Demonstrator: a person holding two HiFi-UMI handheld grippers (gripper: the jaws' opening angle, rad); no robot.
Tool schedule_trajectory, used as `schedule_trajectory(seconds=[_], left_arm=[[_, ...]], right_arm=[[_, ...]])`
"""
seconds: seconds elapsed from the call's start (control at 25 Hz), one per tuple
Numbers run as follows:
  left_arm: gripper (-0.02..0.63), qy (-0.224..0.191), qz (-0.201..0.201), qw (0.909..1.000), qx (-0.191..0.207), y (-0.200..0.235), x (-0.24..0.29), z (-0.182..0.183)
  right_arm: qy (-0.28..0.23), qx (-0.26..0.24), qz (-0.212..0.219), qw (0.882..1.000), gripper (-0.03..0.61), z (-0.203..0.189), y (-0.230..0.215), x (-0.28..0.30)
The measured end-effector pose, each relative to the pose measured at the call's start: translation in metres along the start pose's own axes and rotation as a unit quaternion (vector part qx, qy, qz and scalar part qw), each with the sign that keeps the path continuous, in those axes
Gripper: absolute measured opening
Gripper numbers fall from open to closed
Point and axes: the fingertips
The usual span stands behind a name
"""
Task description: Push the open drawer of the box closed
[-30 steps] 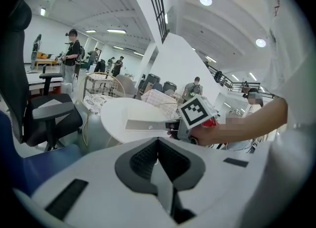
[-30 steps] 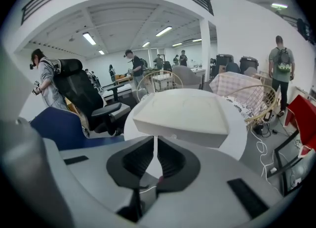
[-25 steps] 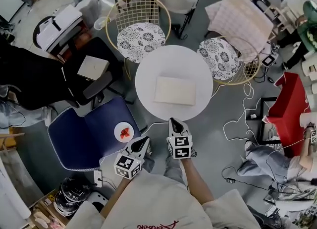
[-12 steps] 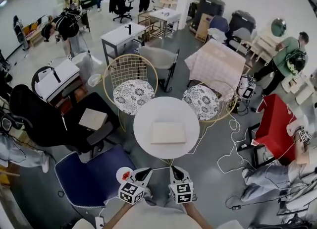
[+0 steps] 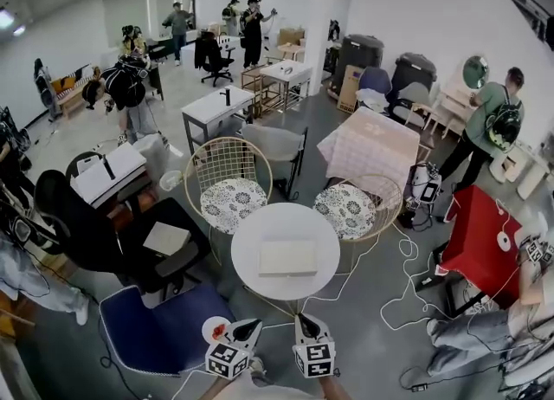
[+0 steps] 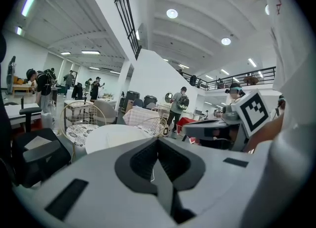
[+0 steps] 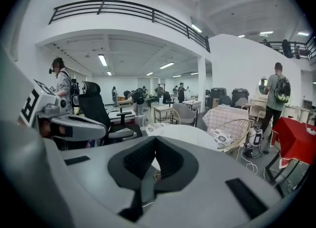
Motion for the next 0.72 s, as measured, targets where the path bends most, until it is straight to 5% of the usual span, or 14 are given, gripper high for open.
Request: schedule_trajectory(seconds=[0.72], left_arm=[[0.012, -0.018, 0.003, 0.9996, 0.021, -0.139, -0.030, -0.084]], right_arm=[[-0.053, -0.027, 0.029, 0.998, 0.015, -0.063, 0.019, -0.145]])
Point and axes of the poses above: the fingertips, and each gripper's own axes: x forward along the fingers, y to its left, z out of its top, and after that the axes turned 10 degrees about -x, right-handed
